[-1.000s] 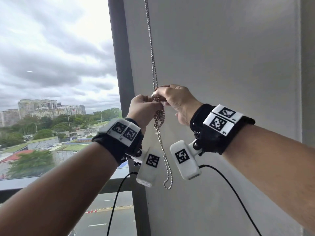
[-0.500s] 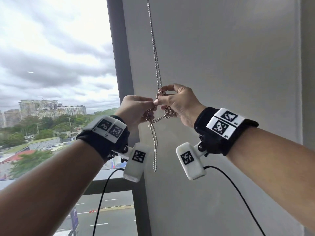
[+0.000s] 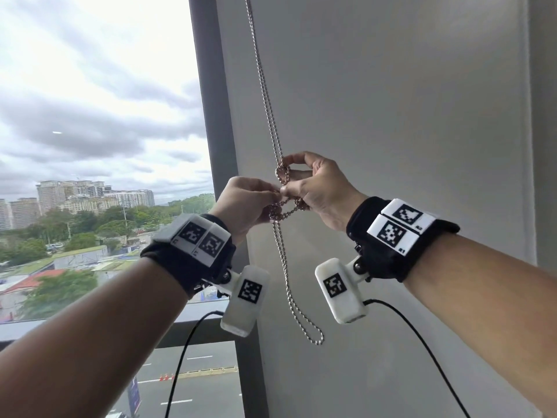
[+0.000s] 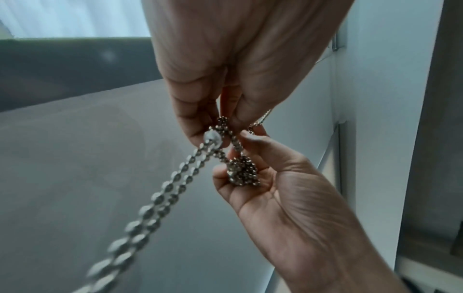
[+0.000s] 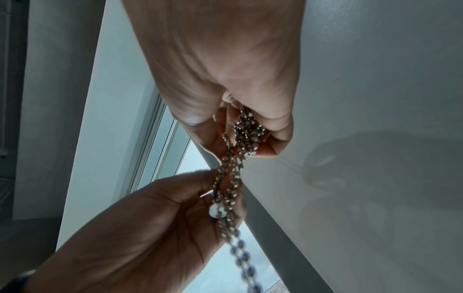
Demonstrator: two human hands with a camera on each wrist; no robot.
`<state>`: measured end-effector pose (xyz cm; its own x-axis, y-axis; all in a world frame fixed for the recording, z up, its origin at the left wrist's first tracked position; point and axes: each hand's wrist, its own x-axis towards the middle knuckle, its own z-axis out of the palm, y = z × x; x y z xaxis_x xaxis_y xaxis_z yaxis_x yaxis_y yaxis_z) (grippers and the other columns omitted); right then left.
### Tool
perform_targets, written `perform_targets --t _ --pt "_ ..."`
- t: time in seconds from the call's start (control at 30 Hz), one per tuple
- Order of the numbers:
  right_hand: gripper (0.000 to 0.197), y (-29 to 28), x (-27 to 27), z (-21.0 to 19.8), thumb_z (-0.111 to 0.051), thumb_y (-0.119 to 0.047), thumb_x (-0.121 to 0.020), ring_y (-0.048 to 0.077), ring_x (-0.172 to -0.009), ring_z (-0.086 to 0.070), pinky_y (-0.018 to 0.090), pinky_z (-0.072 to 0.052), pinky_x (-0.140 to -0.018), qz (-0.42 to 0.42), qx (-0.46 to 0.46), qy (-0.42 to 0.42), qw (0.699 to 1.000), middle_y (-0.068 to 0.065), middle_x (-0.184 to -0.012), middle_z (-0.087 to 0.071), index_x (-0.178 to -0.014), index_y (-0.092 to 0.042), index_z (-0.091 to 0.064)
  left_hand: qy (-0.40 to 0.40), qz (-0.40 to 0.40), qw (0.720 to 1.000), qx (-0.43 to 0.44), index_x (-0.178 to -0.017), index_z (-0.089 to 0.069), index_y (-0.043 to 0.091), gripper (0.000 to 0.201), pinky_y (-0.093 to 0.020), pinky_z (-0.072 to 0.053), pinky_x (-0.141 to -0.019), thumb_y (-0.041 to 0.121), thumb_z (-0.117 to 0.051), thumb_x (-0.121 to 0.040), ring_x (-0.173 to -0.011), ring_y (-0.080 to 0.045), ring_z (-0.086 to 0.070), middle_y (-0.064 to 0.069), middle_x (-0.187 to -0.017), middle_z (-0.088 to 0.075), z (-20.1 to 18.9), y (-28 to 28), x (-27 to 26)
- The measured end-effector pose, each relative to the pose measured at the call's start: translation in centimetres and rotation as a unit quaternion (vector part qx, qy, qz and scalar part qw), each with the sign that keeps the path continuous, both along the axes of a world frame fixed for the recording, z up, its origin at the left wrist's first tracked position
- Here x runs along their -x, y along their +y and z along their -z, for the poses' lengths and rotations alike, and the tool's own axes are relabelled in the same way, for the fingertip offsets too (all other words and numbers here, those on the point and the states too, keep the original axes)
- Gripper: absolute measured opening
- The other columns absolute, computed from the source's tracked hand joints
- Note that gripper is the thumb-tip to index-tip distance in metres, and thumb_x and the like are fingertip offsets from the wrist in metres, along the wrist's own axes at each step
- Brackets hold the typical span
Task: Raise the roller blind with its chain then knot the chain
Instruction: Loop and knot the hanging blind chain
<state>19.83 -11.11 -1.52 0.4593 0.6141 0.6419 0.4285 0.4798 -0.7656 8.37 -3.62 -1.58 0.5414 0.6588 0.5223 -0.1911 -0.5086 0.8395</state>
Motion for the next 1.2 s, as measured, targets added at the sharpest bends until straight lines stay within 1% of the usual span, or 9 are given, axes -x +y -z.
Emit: perform_targets --t 0.17,0.3,0.43,0.57,0.67,0.73,0.83,1.03,1.2 --pt "0.047 -0.8 -0.4 0.3 -0.066 0.011 -0.073 0.003 -0.064 -0.064 0.017 -0.046 -0.051 -0.001 0.020 -0.042 0.999 0.002 -0.098 -0.076 -0.103 -0.025 -0.066 -0.051 -0.033 0.996 -0.066 -0.098 -0.059 -0.004 0.012 -0.032 -0.058 -0.060 -0.005 -0.052 -0.089 -0.053 -0.018 -0.057 -0.011 -0.069 -0.058 -0.8 0.5 0.7" --pt "0.049 -0.8 0.0 0.2 -0.067 0.012 -0.076 0.005 -0.069 -0.069 0.017 -0.048 -0.051 -0.026 0.028 -0.045 0.998 0.009 -0.098 -0.077 -0.113 -0.019 -0.064 -0.122 -0.017 0.992 0.031 -0.103 -0.057 0.000 0.017 -0.035 -0.059 -0.056 -0.004 -0.047 -0.090 -0.046 -0.015 -0.057 -0.007 -0.067 -0.052 -0.8 0.4 0.1" --pt "0.056 -1.0 -0.2 0.5 -0.057 0.017 -0.078 -0.008 -0.054 -0.061 0.012 -0.041 -0.045 -0.019 0.046 -0.053 0.997 0.010 -0.100 -0.076 -0.120 -0.019 -0.061 -0.153 -0.003 0.985 0.079 -0.092 -0.061 0.002 0.017 -0.022 -0.042 -0.041 -0.005 -0.045 -0.090 -0.041 -0.013 -0.041 -0.003 -0.055 -0.043 -1.6 0.9 0.4" --pt "0.054 -0.9 -0.7 0.5 -0.057 0.013 -0.076 -0.004 -0.069 -0.066 0.017 -0.046 -0.055 -0.002 0.058 -0.075 0.995 0.004 -0.098 -0.078 -0.116 -0.023 -0.064 -0.102 -0.010 0.992 0.071 -0.070 -0.060 0.009 0.020 -0.013 -0.022 -0.038 0.001 -0.048 -0.083 -0.034 -0.010 -0.025 0.004 -0.042 -0.034 -2.3 1.7 1.3" --pt "0.051 -0.5 -1.0 0.6 -0.058 0.008 -0.070 0.007 -0.088 -0.071 0.021 -0.047 -0.059 0.033 0.055 -0.086 0.994 0.002 -0.093 -0.078 -0.108 -0.025 -0.067 0.046 -0.119 0.984 -0.122 -0.068 -0.064 0.009 0.014 -0.015 -0.027 -0.038 0.017 -0.060 -0.078 -0.038 -0.012 -0.035 0.001 -0.048 -0.049 -2.2 1.5 1.8" --pt "0.048 -0.5 -1.3 0.6 -0.060 0.004 -0.067 0.012 -0.090 -0.072 0.025 -0.052 -0.064 0.057 0.049 -0.092 0.993 0.002 -0.091 -0.078 -0.104 -0.025 -0.069 0.237 -0.158 0.931 -0.229 -0.068 -0.067 0.008 0.019 -0.017 -0.036 -0.042 0.025 -0.067 -0.076 -0.045 -0.012 -0.046 -0.003 -0.057 -0.060 -1.8 1.4 2.1" --pt "0.044 -0.8 -1.6 0.4 -0.059 0.002 -0.069 0.008 -0.073 -0.067 0.023 -0.049 -0.060 0.091 0.056 -0.105 0.989 -0.002 -0.087 -0.078 -0.100 -0.027 -0.069 0.356 -0.185 0.885 -0.235 -0.059 -0.060 0.006 0.026 -0.018 -0.037 -0.041 0.021 -0.064 -0.080 -0.038 -0.014 -0.047 -0.005 -0.051 -0.055 -1.2 2.3 2.5" --pt "0.033 -1.1 -2.1 0.6 -0.067 0.001 -0.071 0.010 -0.068 -0.064 0.021 -0.045 -0.059 0.089 0.046 -0.053 0.994 0.005 -0.091 -0.078 -0.095 -0.021 -0.070 0.361 -0.104 0.916 -0.139 -0.071 -0.061 0.003 0.030 -0.028 -0.048 -0.057 0.025 -0.057 -0.091 -0.063 -0.024 -0.071 -0.010 -0.058 -0.067 -0.2 3.0 3.5" --pt "0.023 -0.6 -1.5 0.5 -0.072 0.003 -0.074 0.016 -0.065 -0.060 0.028 -0.049 -0.063 0.020 0.042 0.024 0.999 0.015 -0.099 -0.076 -0.086 -0.016 -0.066 0.195 0.069 0.978 0.010 -0.098 -0.059 -0.003 0.014 -0.045 -0.044 -0.084 -0.004 -0.049 -0.089 -0.091 -0.039 -0.066 -0.021 -0.078 -0.070 0.7 2.0 2.3"
